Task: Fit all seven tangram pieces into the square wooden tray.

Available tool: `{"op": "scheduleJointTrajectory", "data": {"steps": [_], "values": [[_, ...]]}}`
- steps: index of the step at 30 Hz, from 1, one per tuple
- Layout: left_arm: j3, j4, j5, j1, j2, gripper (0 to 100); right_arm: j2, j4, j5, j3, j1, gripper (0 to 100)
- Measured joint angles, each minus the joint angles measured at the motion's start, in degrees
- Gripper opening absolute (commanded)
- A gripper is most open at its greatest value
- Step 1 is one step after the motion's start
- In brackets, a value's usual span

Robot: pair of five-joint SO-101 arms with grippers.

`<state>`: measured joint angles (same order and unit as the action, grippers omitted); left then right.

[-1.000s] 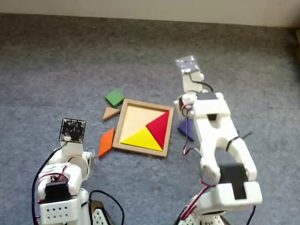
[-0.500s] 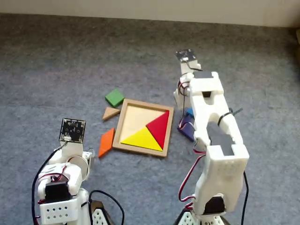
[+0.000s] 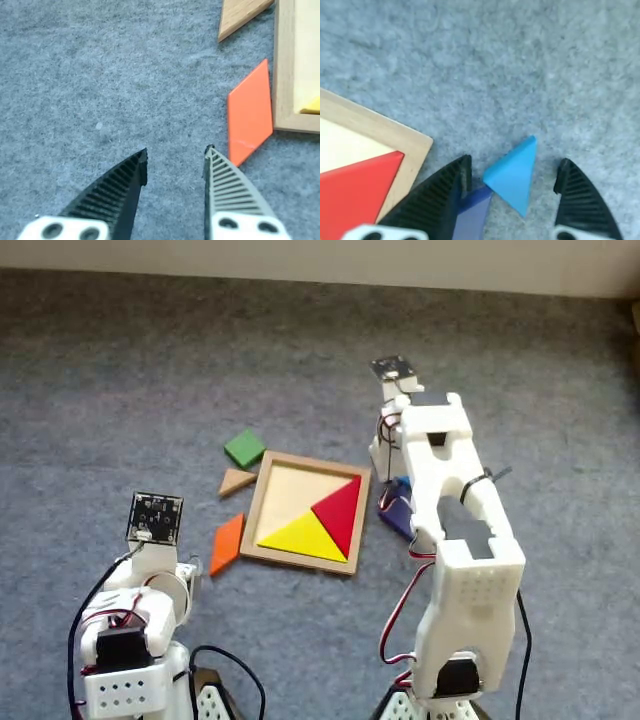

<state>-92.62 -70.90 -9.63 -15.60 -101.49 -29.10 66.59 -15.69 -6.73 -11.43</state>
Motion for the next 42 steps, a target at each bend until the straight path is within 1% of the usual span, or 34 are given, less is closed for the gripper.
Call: {"op": "scheduleJointTrajectory", "data": {"steps": [2,11,26,31,39,42], "values": [[0.0,0.0,0.0,0.0,0.0,19,0.0,0.0,0.0,0.0,0.0,19.3],[0.0,0.0,0.0,0.0,0.0,19,0.0,2.7,-0.9,-0.3,0.2,19.2],[0.0,0.0,0.0,0.0,0.0,19,0.0,3.1,-1.1,-0.4,0.2,18.6],[0.0,0.0,0.0,0.0,0.0,19,0.0,3.1,-1.1,-0.4,0.7,10.3],[0.0,0.0,0.0,0.0,0.0,19,0.0,3.1,-1.1,-1.0,1.0,9.5],[0.0,0.0,0.0,0.0,0.0,19,-0.1,4.0,-1.1,-3.3,1.2,7.3]]}}
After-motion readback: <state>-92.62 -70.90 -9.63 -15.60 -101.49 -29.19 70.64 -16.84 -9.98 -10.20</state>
